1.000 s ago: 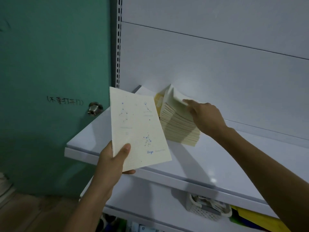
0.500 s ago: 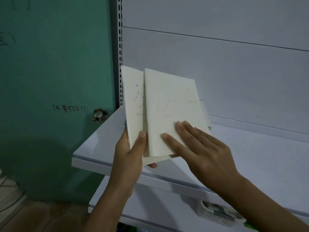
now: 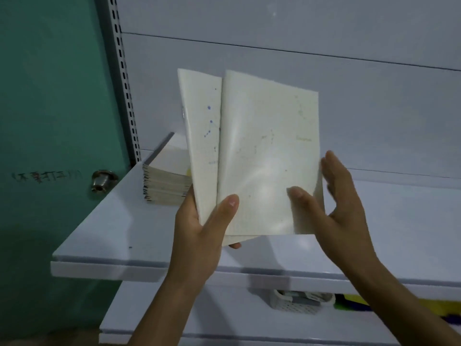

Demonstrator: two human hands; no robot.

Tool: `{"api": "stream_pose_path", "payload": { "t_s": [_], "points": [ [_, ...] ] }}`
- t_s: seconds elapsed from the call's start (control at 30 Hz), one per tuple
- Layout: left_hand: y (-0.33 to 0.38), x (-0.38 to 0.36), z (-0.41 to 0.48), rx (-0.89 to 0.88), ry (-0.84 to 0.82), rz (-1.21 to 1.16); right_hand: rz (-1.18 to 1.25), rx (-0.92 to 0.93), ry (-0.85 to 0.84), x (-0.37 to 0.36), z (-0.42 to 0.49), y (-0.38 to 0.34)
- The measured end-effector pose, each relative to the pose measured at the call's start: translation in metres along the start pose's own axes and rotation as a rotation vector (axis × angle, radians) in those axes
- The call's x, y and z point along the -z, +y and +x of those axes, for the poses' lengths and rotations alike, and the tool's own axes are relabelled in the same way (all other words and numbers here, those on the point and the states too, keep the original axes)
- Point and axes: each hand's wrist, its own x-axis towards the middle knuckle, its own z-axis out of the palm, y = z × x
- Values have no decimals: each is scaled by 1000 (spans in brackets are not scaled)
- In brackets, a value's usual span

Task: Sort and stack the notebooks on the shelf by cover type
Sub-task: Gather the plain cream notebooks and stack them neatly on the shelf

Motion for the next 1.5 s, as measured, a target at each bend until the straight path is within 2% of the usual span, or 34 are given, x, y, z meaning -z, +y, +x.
{"api": "stream_pose_path", "payload": {
  "t_s": [0.07,0.17,0.3,0.53,0.83,1.03,1.17,1.37,1.5],
  "points": [
    [-9,-16,1,37,-54,-37,239,-192,-114,19,-1,9],
    [-23,-39,2,84,-142,-40,409,-307,-159,45,-4,28],
    [-42,-70,9,140,-266,-57,529,-360,-157,73,-2,56],
    [-73,-161,27,162,-408,4,579,-387,-84,141,22,119],
    [-129,-361,15,168,-464,120,519,-426,82,306,42,231],
    [-180,-479,5,172,-379,294,334,-469,208,403,50,303],
    [-213,-532,17,160,-448,514,215,-553,231,453,60,349],
    [-258,-598,36,122,-723,809,34,-615,236,502,89,411],
    [-275,-622,38,107,-717,984,7,-680,181,514,103,438]
  ]
}}
